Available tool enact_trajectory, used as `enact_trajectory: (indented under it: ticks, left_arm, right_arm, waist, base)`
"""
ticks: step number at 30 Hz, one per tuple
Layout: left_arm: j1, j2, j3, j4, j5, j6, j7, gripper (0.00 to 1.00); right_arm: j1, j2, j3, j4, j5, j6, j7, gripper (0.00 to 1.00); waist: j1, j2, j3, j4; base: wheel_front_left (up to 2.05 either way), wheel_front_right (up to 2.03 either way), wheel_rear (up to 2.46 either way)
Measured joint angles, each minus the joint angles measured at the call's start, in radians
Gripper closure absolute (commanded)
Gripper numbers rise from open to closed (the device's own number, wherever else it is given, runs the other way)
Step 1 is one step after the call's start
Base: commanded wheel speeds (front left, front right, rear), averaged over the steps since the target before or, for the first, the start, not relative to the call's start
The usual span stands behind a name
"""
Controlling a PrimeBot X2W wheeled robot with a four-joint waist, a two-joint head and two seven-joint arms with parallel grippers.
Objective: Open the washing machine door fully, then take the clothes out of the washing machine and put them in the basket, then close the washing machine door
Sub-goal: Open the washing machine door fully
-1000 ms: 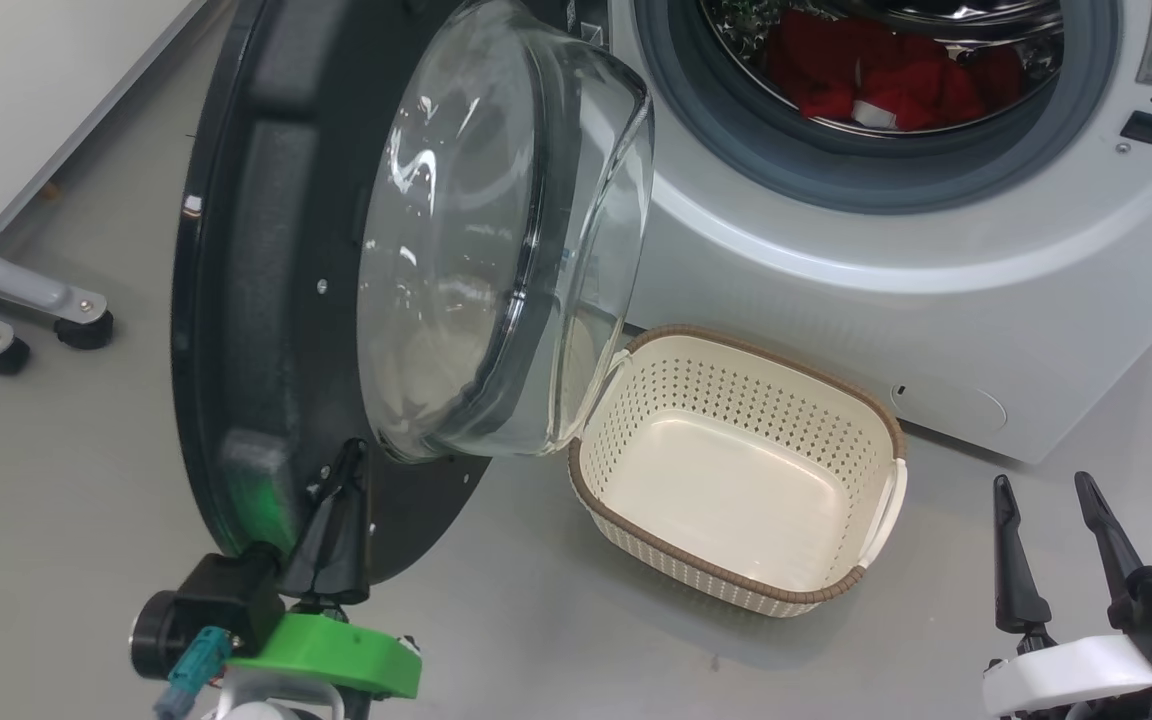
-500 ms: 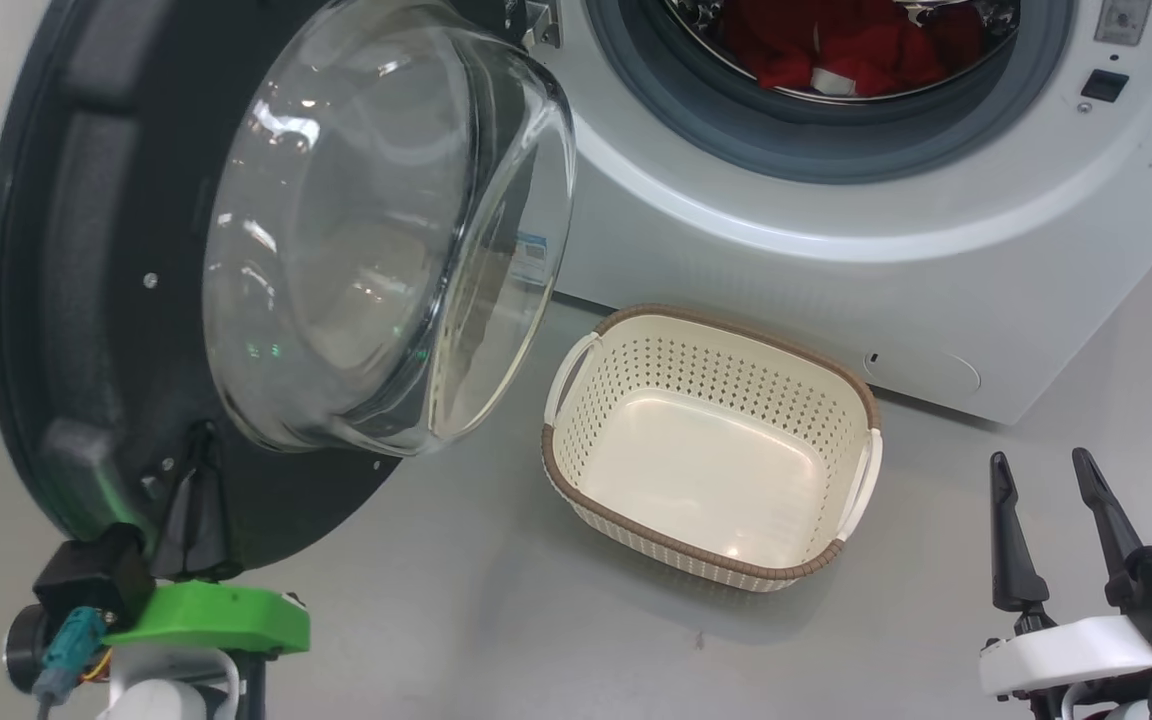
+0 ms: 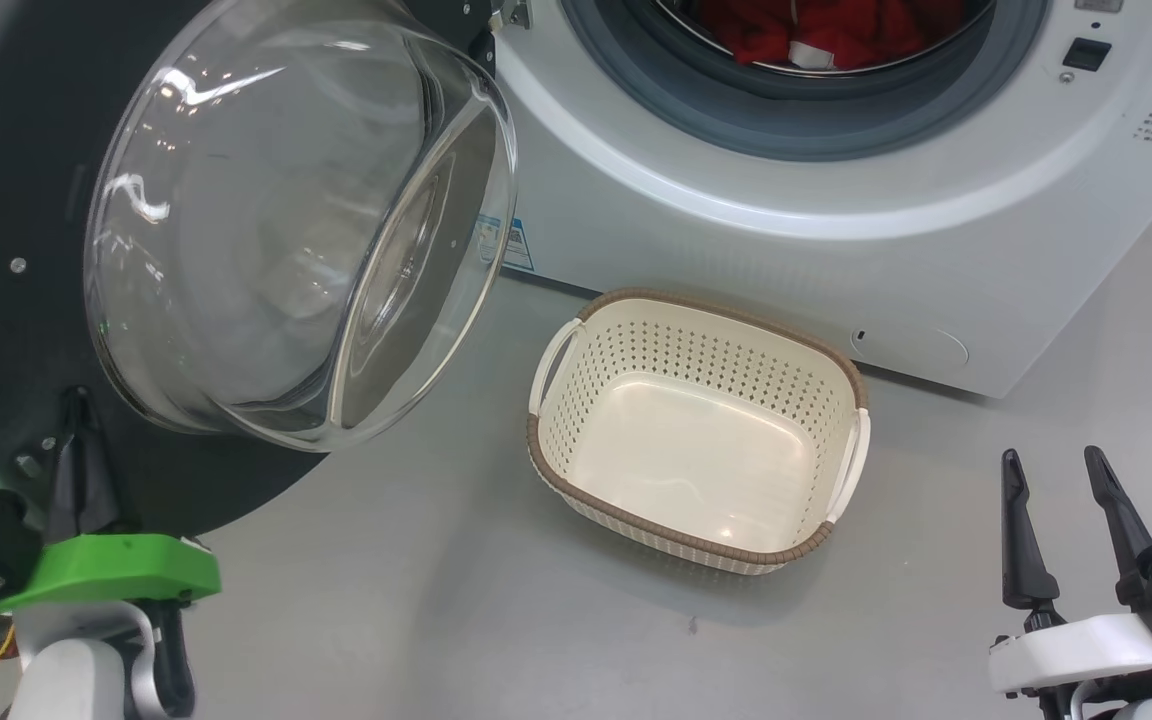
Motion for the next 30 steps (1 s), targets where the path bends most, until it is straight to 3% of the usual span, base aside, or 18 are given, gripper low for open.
enact_trajectory:
  ticks: [12, 30]
  left_arm:
    - [-0.038, 0.003, 0.072, 0.054, 0.021, 0.0, -0.009, 1.0]
    - [0.001, -0.007, 0.009, 0.055, 0.044, 0.001, -0.011, 1.0]
  right_arm:
    - [-0.007, 0.0, 0.006, 0.008, 0.0, 0.005, 0.0, 0.0]
    - [-0.013, 0.0, 0.017, 0.02, -0.001, 0.014, 0.0, 0.0]
  waist:
    - [0.0, 0.0, -0.005, -0.012]
    - [0.0, 0.0, -0.025, -0.024]
  base:
    - [0.0, 0.0, 0.0]
    - [0.0, 0.0, 0.0]
